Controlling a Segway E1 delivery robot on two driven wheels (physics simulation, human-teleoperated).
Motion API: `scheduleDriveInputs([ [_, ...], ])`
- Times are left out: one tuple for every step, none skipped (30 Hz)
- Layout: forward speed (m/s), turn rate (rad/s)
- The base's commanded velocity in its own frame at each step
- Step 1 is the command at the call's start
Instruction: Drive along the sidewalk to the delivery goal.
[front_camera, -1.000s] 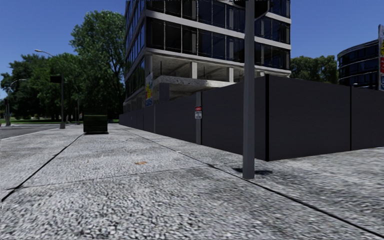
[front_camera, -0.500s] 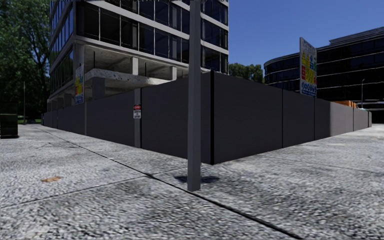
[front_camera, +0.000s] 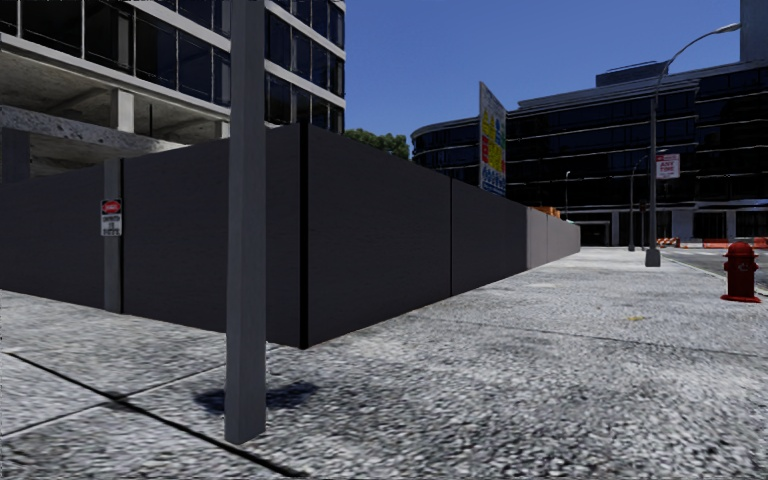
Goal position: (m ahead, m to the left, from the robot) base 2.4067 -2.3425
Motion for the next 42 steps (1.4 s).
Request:
scheduleDriveInputs([
  [1.09,-0.68],
  [1.09,-0.68],
  [1.09,-0.68],
  [1.09,-0.68],
  [1.09,-0.68],
  [1.09,-0.68],
  [1.09,-0.68],
  [1.09,-0.68],
  [1.09,-0.68],
  [1.09,-0.68],
  [1.09,-0.68],
  [1.09,-0.68],
  [1.09,-0.68],
  [1.09,-0.68],
  [1.09,-0.68],
  [1.09,-0.68],
  [1.09,-0.68],
  [1.09,-0.68],
  [1.09,-0.68],
  [1.09,-0.68],
  [1.09,-0.68],
  [1.09,-0.68],
  [1.08,-0.68],
  [1.08,-0.68],
  [1.08,-0.68],
  [1.08,-0.68],
  [1.08,-0.68],
  [1.08,-0.68],
  [1.08,-0.68],
  [1.08,-0.68],
  [1.08,-0.68],
  [1.06,-0.68],
  [1.06,-0.68],
  [1.06,-0.68],
  [1.06,-0.68],
  [1.06,-0.68],
  [1.06,-0.68],
  [1.05,-0.68],
  [1.05,-0.68],
  [1.05,-0.68],
  [1.05,-0.68],
  [1.03,-0.68],
])
